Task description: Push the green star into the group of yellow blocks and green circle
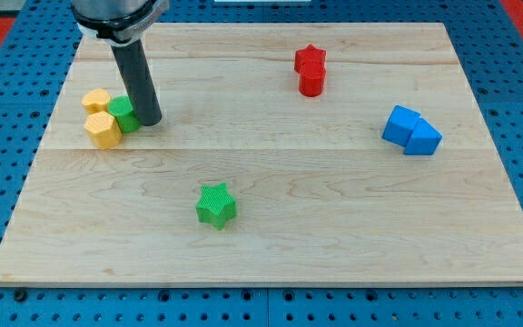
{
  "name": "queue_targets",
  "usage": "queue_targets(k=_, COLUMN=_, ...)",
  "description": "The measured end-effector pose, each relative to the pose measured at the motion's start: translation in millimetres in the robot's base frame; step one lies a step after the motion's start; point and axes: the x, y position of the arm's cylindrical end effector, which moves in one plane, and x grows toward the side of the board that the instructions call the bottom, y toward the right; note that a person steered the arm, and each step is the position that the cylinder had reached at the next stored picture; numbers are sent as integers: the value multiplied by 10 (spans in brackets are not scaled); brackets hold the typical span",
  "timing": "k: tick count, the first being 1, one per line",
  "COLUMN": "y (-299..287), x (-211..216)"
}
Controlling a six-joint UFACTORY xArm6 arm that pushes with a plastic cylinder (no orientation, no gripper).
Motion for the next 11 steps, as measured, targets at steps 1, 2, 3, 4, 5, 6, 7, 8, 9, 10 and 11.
queue_targets(k=1, y=786, x=139)
queue_targets(k=2, y=1459, x=748)
queue_targets(k=3, y=1890, x=1422)
queue_targets(k=4, y=1347, x=1608)
queue_targets(k=5, y=607, x=1476)
queue_targets(k=6, y=356, x=1286)
queue_targets(k=7, y=753, x=1253)
queue_targets(k=8, y=1123, x=1260)
queue_targets(k=9, y=907, x=1188)
queue_targets(k=10, y=584, x=924)
queue_targets(k=11, y=249, x=676)
